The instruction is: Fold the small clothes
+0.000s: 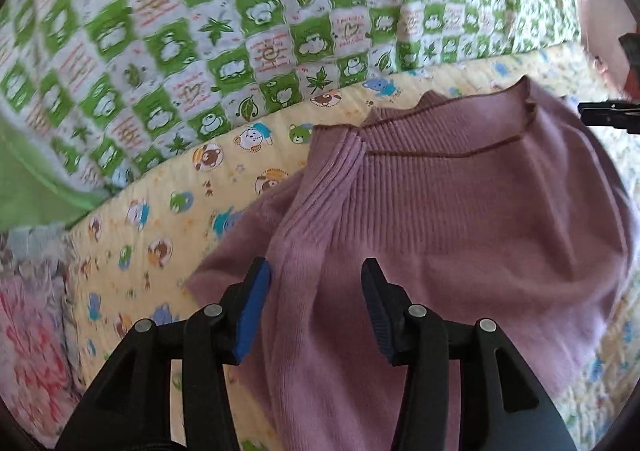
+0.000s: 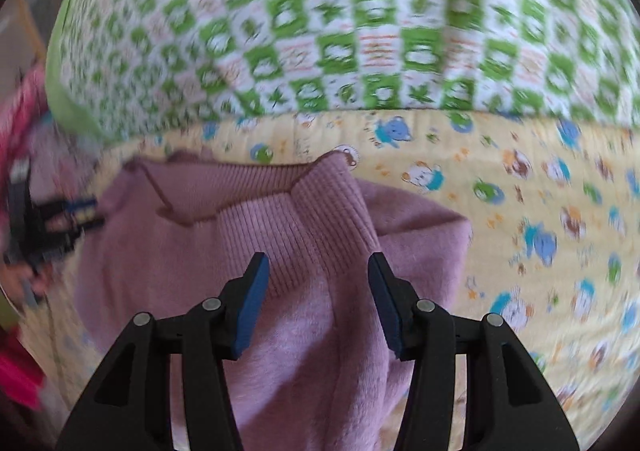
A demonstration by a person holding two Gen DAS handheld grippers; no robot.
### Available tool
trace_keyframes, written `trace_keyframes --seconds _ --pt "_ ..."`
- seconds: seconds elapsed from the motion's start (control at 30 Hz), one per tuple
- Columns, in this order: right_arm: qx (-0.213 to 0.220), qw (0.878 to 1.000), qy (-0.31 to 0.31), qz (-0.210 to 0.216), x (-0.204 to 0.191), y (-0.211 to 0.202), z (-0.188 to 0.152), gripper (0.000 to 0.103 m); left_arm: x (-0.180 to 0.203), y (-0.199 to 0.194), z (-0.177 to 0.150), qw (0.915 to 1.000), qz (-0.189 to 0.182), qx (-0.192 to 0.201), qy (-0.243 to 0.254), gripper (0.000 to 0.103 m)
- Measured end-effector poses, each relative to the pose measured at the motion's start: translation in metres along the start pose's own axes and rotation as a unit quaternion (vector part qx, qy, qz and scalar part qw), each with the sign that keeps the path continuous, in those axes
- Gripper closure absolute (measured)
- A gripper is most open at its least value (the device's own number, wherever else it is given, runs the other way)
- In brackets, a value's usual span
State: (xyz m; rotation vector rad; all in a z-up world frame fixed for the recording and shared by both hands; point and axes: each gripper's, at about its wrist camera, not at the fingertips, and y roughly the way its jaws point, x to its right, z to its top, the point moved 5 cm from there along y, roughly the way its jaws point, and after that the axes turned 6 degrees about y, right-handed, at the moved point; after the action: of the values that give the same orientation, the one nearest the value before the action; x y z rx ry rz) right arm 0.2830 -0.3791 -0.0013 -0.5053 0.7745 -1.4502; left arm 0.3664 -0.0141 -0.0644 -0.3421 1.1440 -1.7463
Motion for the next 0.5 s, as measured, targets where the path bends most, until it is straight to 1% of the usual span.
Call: trace_keyframes --seconds 0.1,0.17,0.23,0.27,0.3,0.33,0.37,0.4,0.47,0.5 --pt "-0.020 0.999 -0.041 -0.028 -0.006 0.017 -0.004 0.050 0.001 0.013 0.005 0.9999 0.002 -0.006 0.010 0.055" --pt "-0.032 0.997 -0.054 -0.033 -0.007 0.027 -0.006 0.050 -0.001 0.025 0.007 0.9997 0.010 -0.014 0.014 0.055" --pt "-0.037 0.997 -0.064 -0.036 -0.007 0.039 -0.008 0.050 -0.004 0.036 0.008 0.9996 0.006 -0.026 0.006 0.055" --pt "-0.037 0.996 -0.068 -0.038 -0.007 0.043 -0.008 0.053 -0.005 0.041 0.009 0.9995 0.003 -0.031 0.000 0.061" --pt "-0.032 0.996 -0.068 -0.039 -0.007 0.043 -0.008 0.068 -0.007 0.045 0.009 0.9993 -0.002 -0.036 -0.008 0.080" --pt "-0.031 0.997 -0.060 -0.032 -0.006 0.042 -0.006 0.077 -0.008 0.047 0.009 0.9990 -0.013 -0.038 -0.019 0.087" --pt "-0.031 0.999 -0.042 -0.015 -0.004 0.039 -0.005 0.091 -0.009 0.047 0.009 0.9989 -0.017 -0.036 -0.025 0.092" --pt "-0.023 1.000 -0.019 -0.001 -0.002 0.032 -0.003 0.094 -0.009 0.045 0.009 0.9989 -0.017 -0.030 -0.031 0.096" --pt "-0.002 1.000 0.014 0.022 0.001 0.014 0.002 0.095 -0.015 0.034 0.008 0.9984 -0.020 -0.018 -0.051 0.098" --pt "0.020 0.998 0.044 0.041 0.006 -0.003 0.006 0.095 -0.019 0.025 0.007 0.9976 -0.023 -0.010 -0.064 0.099"
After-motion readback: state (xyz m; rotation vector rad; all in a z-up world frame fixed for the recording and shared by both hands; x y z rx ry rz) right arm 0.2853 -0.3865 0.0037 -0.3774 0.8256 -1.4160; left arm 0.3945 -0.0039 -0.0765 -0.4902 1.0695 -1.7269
